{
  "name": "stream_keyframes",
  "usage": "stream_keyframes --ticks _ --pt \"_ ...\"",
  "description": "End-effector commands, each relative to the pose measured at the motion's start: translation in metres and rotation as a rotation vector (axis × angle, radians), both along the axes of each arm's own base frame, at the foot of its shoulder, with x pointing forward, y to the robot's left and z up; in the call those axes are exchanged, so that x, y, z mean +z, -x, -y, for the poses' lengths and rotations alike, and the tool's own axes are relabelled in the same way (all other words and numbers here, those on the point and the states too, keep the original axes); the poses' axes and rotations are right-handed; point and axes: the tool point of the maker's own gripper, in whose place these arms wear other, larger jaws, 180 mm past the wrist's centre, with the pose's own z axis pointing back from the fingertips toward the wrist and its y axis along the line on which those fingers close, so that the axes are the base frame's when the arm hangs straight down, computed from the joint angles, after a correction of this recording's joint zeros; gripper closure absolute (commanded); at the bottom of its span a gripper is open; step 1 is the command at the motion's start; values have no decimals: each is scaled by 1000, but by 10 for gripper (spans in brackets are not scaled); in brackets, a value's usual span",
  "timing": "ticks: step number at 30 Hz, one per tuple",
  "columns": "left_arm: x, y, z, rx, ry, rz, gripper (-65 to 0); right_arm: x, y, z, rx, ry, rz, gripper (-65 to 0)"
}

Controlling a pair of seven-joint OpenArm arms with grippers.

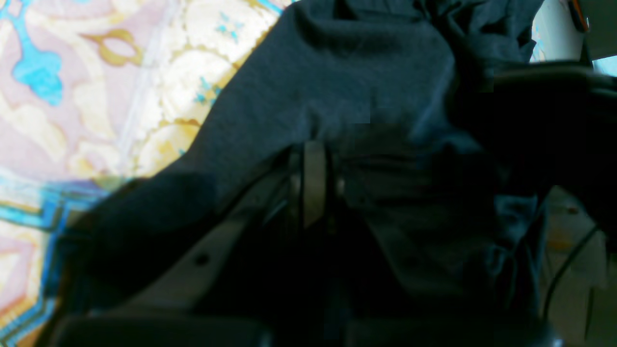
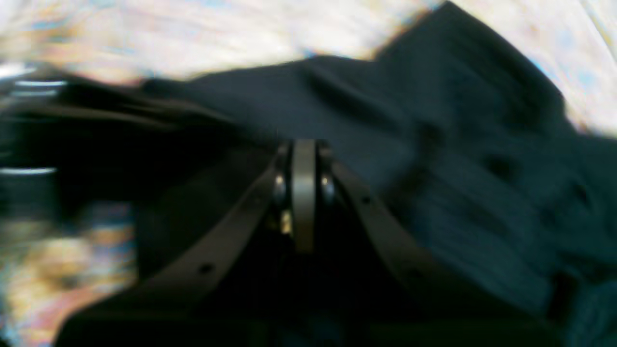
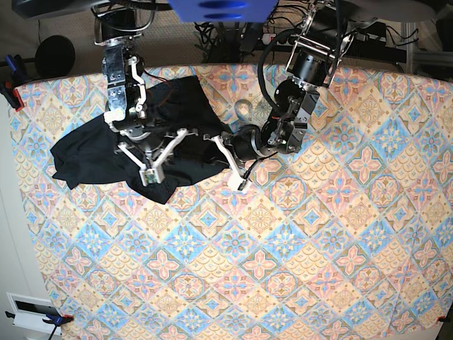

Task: Layout the t-shirt on the table in an organized manner, then fold the t-shirt properly
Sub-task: 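Pull the shirt edge outward with the right gripper, spreading the fabric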

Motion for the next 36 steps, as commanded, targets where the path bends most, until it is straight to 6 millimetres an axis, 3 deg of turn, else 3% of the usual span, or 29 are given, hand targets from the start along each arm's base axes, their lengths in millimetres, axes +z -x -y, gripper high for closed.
stream_keyframes --ticks 1,5,11,15,18,27,31,36 --pt "-26 11 -26 3 -151 -67 0 2 -6 3 -6 -6 24 0" --pt "-26 12 -25 2 -149 -71 0 -30 1 28 -48 26 -42 0" --pt "-27 13 -25 1 -150 -72 0 -47 4 51 -65 63 -59 0" --pt "-27 13 -25 1 -152 -71 0 -34 -12 79 -131 80 -23 0" --pt "-27 13 -26 1 -153 -71 0 -28 -13 104 -173 108 -12 0" --pt "-28 14 -26 1 -152 -73 0 -15 -16 151 -260 155 18 0" --pt "-28 14 -26 0 -152 -73 0 12 -33 184 -361 149 91 0" --pt "-28 14 -26 -1 -154 -73 0 36 -25 234 -514 148 149 -1"
